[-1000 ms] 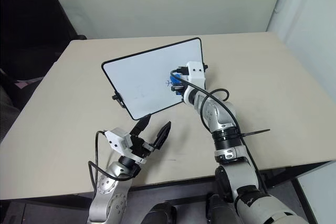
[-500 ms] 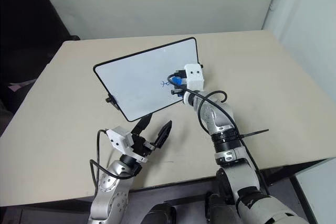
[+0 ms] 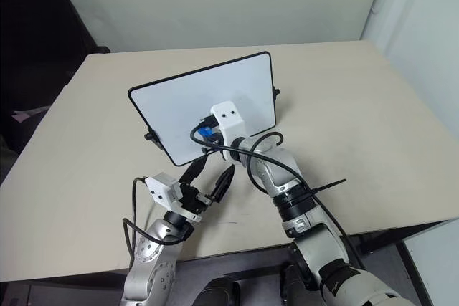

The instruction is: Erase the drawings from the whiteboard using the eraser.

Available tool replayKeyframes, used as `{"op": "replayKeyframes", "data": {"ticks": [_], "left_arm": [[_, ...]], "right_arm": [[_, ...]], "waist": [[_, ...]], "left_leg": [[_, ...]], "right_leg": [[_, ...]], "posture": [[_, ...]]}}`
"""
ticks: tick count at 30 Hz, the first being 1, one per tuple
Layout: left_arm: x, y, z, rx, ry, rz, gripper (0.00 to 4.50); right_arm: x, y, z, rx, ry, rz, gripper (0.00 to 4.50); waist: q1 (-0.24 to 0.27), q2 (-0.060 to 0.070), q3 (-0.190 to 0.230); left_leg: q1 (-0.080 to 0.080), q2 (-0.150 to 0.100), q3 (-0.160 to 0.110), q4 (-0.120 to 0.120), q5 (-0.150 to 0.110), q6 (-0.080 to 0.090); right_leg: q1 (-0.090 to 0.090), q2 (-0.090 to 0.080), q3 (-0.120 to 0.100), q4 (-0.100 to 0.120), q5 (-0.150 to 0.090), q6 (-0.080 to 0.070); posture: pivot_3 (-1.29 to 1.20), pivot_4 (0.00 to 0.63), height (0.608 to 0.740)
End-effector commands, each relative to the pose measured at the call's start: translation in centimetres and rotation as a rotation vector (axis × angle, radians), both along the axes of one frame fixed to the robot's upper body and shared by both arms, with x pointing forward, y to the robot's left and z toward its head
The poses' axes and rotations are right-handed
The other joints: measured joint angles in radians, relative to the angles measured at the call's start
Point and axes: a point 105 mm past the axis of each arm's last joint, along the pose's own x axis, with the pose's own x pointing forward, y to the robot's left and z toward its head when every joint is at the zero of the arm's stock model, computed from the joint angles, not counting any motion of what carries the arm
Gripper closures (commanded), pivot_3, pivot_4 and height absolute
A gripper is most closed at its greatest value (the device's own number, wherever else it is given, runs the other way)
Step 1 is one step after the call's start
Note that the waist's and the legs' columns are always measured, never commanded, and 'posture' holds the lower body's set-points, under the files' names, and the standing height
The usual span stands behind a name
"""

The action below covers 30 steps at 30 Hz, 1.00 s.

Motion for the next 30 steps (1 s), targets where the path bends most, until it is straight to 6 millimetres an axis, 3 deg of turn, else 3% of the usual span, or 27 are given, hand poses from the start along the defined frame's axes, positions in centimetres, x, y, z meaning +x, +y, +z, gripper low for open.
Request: {"op": "replayKeyframes", "data": {"ticks": [1, 10, 18, 21, 30], "left_arm": [[-0.3, 0.0, 0.9, -0.002, -0.043, 0.007, 0.0], [-0.3, 0.2, 1.0, -0.001, -0.044, 0.005, 0.0], [-0.2, 0.3, 1.0, 0.002, -0.043, 0.003, 0.0], [-0.1, 0.3, 1.0, 0.003, -0.043, 0.001, 0.0], [0.0, 0.1, 0.9, 0.002, -0.043, -0.002, 0.0]], "right_arm": [[1.5, -1.3, 2.0, 0.064, -0.044, -0.099, 4.31], [4.2, -5.0, 3.3, 0.132, -0.052, -0.27, 4.31], [5.2, -6.5, 2.9, 0.117, -0.05, -0.34, 4.31], [5.3, -6.6, 2.5, 0.095, -0.044, -0.358, 4.31], [3.4, -3.9, 1.2, 0.03, -0.055, -0.224, 4.31]], "waist": [[0.004, 0.0, 0.0], [0.007, 0.0, 0.0], [0.007, 0.0, 0.0], [0.007, 0.0, 0.0], [0.002, 0.0, 0.0]], "left_leg": [[0.0, 0.0, 0.0, 0.0, 0.0, 0.0], [0.0, 0.0, 0.0, 0.001, 0.005, 0.0], [0.0, 0.0, 0.0, 0.001, 0.008, 0.002], [0.0, 0.0, 0.0, 0.001, 0.008, 0.002], [0.001, 0.0, 0.0, 0.001, 0.008, 0.001]], "right_leg": [[0.0, 0.0, 0.0, 0.0, 0.0, 0.0], [0.0, 0.0, 0.0, 0.001, 0.003, -0.004], [0.001, 0.0, 0.0, 0.0, 0.003, -0.004], [0.001, 0.0, 0.0, 0.0, 0.003, -0.004], [0.001, 0.0, 0.0, 0.0, 0.003, -0.004]], "posture": [[0.0, 0.15, 0.737], [0.0, 0.15, 0.737], [0.0, 0.15, 0.737], [0.0, 0.15, 0.737], [0.0, 0.15, 0.737]]}}
